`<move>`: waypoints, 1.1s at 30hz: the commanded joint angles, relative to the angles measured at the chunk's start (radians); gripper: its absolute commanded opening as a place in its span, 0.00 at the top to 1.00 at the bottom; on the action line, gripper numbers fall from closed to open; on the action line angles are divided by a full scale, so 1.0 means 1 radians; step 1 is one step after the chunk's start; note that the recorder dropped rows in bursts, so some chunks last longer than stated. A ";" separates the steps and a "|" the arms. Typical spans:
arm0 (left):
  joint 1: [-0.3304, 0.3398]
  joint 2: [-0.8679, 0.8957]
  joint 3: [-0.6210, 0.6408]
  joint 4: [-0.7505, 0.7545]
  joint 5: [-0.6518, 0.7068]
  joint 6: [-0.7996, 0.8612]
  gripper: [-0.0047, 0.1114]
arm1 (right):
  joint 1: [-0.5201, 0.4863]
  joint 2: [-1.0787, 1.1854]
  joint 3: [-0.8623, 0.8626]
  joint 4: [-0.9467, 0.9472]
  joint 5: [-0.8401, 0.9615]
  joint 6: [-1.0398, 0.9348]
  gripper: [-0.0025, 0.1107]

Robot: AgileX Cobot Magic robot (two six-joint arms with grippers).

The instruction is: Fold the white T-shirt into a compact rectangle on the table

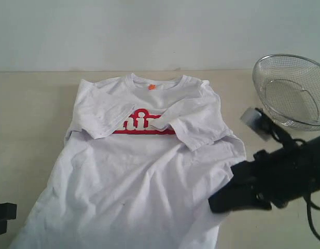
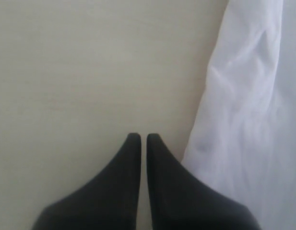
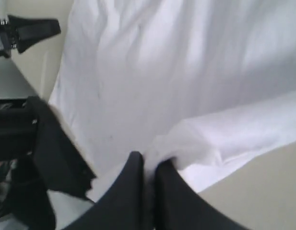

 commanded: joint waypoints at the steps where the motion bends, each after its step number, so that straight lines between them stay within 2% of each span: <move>1: -0.003 -0.008 0.005 -0.011 -0.004 0.003 0.92 | -0.001 -0.064 -0.080 -0.049 -0.097 0.002 0.98; 5: -0.003 -0.008 0.005 -0.011 -0.001 0.003 0.92 | -0.001 -0.070 -0.133 -0.057 -0.166 0.000 0.98; 13: -0.003 -0.008 0.005 -0.011 -0.028 0.003 0.92 | -0.001 -0.068 -0.203 -0.061 -0.450 -0.007 0.98; 33: -0.003 -0.008 0.005 -0.011 -0.079 0.003 0.92 | -0.001 0.230 -0.615 -0.071 -0.494 -0.018 0.98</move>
